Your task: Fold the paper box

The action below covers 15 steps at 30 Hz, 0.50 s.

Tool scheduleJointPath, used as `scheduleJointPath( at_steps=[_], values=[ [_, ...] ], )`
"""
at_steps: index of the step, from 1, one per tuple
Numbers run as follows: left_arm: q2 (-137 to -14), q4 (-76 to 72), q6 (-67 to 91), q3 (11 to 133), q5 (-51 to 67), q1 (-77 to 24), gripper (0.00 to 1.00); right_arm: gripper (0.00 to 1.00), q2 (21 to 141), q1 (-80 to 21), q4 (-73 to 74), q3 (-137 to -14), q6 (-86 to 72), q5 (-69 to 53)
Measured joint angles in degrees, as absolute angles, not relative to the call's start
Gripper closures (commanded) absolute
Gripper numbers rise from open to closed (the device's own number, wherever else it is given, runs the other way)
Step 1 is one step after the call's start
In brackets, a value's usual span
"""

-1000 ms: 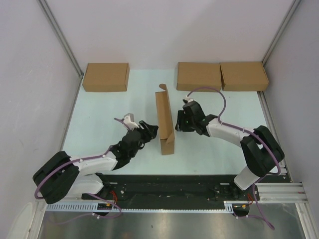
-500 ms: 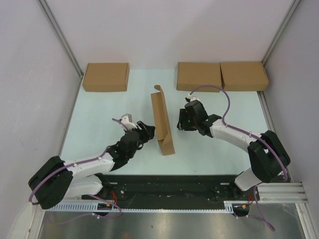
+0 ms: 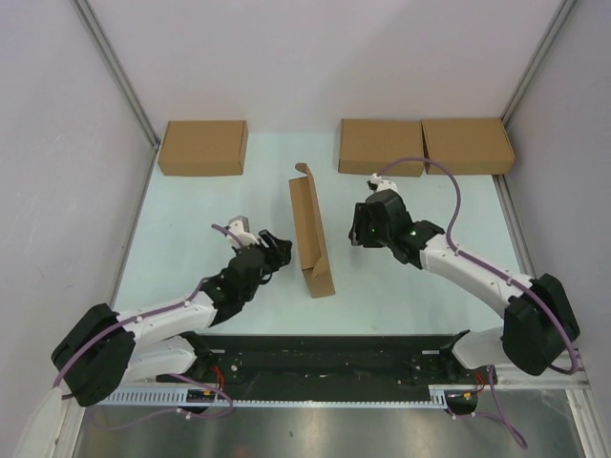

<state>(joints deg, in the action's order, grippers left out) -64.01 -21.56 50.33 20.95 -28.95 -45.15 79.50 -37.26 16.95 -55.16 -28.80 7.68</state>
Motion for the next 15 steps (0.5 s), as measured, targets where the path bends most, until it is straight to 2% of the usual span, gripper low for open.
scheduleJointPath(
  at_steps=[9, 15],
  values=[
    [-59.1, -15.0, 50.4, 23.8, -26.6, -28.5, 0.34, 0.55, 62.2, -36.4, 22.0, -47.9, -30.5, 13.1],
    [-68.3, -15.8, 49.6, 31.7, -20.9, -20.4, 0.34, 0.54, 50.5, -38.7, 22.4, -35.7, -35.6, 12.4]
  ],
)
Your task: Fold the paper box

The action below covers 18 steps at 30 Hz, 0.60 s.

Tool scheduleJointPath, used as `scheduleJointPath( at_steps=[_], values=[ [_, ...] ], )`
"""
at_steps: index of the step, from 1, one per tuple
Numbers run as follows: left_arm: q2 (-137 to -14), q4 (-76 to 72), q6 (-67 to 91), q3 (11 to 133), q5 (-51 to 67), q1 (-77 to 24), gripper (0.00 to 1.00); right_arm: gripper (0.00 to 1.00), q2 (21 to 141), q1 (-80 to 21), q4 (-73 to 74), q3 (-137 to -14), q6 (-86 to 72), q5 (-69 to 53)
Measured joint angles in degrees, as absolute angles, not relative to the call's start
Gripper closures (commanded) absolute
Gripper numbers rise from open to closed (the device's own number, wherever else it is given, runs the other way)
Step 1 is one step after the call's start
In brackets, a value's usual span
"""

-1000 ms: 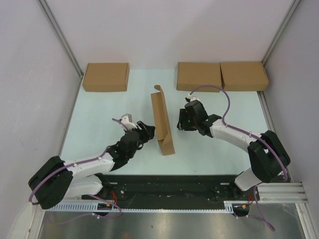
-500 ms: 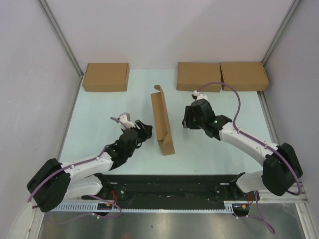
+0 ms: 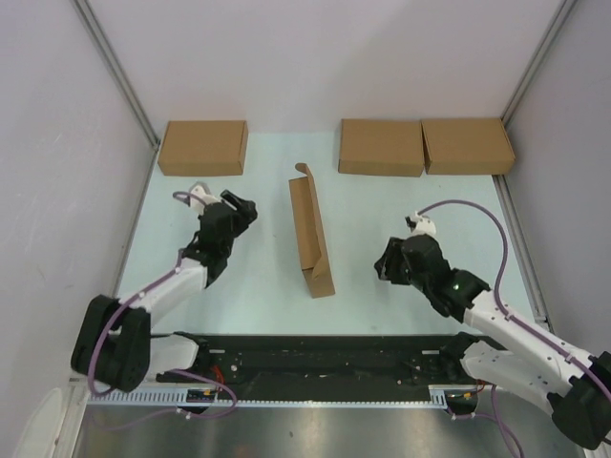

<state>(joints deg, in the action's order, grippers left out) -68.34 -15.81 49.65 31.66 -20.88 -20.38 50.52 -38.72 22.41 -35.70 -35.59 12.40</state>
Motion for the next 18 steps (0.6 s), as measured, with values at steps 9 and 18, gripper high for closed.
scheduleJointPath(
  at_steps=[9, 18],
  values=[
    [-94.5, -21.8, 47.9, 51.2, -3.7, -12.5, 0.37, 0.53, 47.5, -52.8, 18.5, -27.6, -42.8, 13.5],
    [-113.0, -29.3, 49.6, 64.4, 10.6, -9.8, 0.42, 0.58, 57.7, -56.6, 6.2, -27.6, -47.6, 13.8]
  ],
)
